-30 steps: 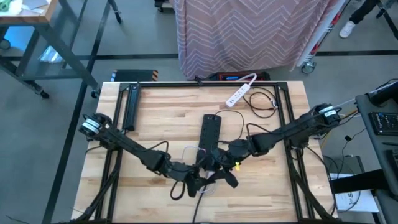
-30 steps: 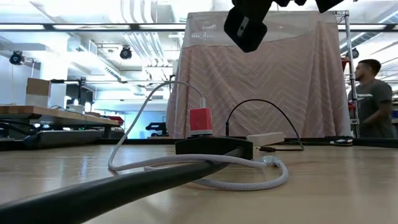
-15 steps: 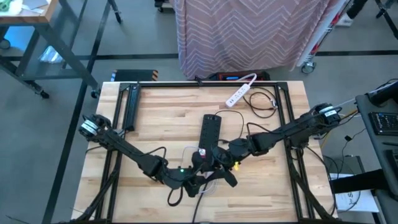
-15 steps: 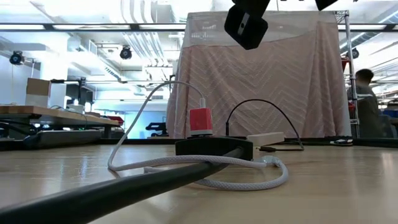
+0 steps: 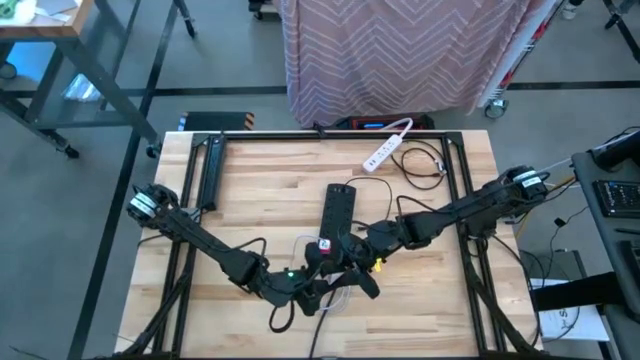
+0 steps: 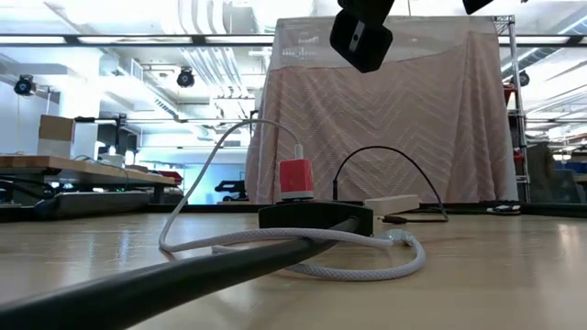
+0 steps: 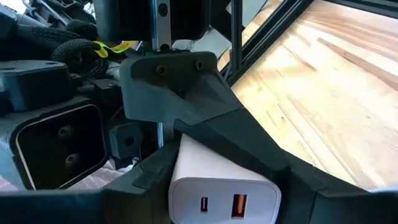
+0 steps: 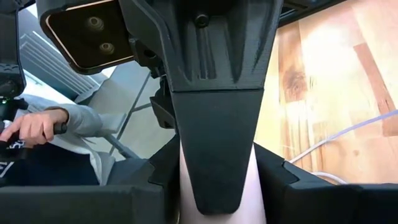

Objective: Insert USB
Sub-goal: Insert the pink charger adapter into the white outlet extension

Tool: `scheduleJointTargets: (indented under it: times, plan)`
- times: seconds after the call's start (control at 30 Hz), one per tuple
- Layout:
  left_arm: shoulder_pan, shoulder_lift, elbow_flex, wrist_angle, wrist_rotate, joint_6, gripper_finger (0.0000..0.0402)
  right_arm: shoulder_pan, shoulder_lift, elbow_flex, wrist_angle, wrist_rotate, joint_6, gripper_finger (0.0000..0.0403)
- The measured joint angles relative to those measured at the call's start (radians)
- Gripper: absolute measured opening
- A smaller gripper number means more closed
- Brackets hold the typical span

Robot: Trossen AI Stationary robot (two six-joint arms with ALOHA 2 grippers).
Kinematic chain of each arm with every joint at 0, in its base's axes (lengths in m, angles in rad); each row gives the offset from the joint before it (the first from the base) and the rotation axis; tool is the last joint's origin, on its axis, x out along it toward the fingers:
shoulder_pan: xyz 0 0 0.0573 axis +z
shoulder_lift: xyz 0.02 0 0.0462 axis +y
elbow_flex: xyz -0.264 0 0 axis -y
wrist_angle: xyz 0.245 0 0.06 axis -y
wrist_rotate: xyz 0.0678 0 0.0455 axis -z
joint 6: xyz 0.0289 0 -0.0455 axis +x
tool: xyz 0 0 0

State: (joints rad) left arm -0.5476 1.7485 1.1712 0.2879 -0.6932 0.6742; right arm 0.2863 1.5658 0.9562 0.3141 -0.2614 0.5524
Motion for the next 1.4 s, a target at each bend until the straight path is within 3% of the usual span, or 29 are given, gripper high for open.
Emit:
scheduleJointTargets:
  times: [0.2,0.37,0.67,0.87,1.03,1.4]
  plan:
    - [0.000,-0.017,0.033,-0.114,-0.006,-0.103,0.0181,0.000,-0.004,0.000,0.004,0.014,-0.032,0.0129]
    - [-0.011,-0.055,0.066,-0.215,-0.051,-0.190,0.0181,0.001,-0.018,0.033,-0.020,0.096,-0.059,0.0136]
    - [-0.034,-0.120,0.051,-0.319,-0.106,-0.281,0.0180,0.002,-0.019,0.168,-0.243,0.136,-0.192,0.0240]
    - [-0.057,-0.188,0.030,-0.402,-0.117,-0.382,0.0180,0.022,-0.019,0.256,-0.348,0.279,-0.316,0.0296]
    - [-0.057,-0.296,-0.091,-0.423,-0.115,-0.497,0.0180,0.037,-0.019,0.303,-0.392,0.389,-0.383,0.0308]
    - [-0.053,-0.653,-0.426,-0.309,-0.192,-0.672,0.0180,0.037,0.012,0.292,-0.391,0.435,-0.363,0.0275]
